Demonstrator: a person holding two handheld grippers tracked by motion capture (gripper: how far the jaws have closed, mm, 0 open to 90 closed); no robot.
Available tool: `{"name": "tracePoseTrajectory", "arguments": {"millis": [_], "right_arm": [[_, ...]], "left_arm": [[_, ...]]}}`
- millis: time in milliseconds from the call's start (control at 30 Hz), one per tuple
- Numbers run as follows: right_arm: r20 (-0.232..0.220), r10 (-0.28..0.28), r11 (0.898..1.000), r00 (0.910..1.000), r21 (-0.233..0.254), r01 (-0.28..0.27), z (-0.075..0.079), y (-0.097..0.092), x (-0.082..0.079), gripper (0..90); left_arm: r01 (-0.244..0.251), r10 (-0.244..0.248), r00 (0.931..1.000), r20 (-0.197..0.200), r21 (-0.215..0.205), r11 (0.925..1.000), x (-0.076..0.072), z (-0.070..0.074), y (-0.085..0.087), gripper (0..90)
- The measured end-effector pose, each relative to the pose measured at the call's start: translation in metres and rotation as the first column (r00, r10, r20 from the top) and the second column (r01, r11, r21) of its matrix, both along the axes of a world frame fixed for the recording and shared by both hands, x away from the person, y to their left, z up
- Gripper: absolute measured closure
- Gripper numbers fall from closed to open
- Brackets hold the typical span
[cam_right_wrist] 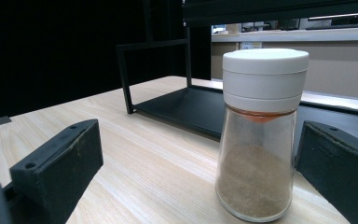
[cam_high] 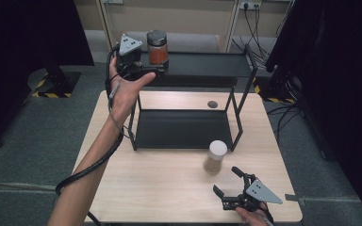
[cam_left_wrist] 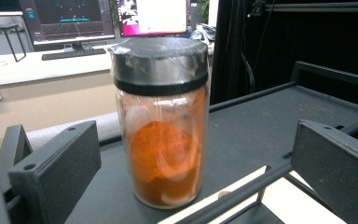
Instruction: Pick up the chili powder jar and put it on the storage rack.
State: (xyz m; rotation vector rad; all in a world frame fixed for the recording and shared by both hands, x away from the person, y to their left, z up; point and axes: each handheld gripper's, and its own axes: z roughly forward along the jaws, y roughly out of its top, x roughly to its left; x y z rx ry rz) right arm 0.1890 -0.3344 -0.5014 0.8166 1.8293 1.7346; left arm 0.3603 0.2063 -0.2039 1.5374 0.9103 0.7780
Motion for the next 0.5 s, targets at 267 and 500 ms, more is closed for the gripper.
{"name": "tracePoseTrajectory", "arguments": {"millis": [267, 500], "right_arm": [[0.000, 0.001, 1.000, 1.0000, -0.001, -0.001, 0.000, 0.000, 0.000, 1.0], [0.001, 0.001, 1.000, 1.0000, 0.000, -0.001, 0.000, 0.000, 0.001, 1.0]], "left_arm": [[0.035, -0.035, 0.9993, 0.015, -0.002, 0.9994, -0.014, -0.008, 0.005, 1.2], [0.067, -0.067, 0.9974, 0.026, -0.015, 0.9976, -0.025, -0.018, 0.008, 1.2]]}}
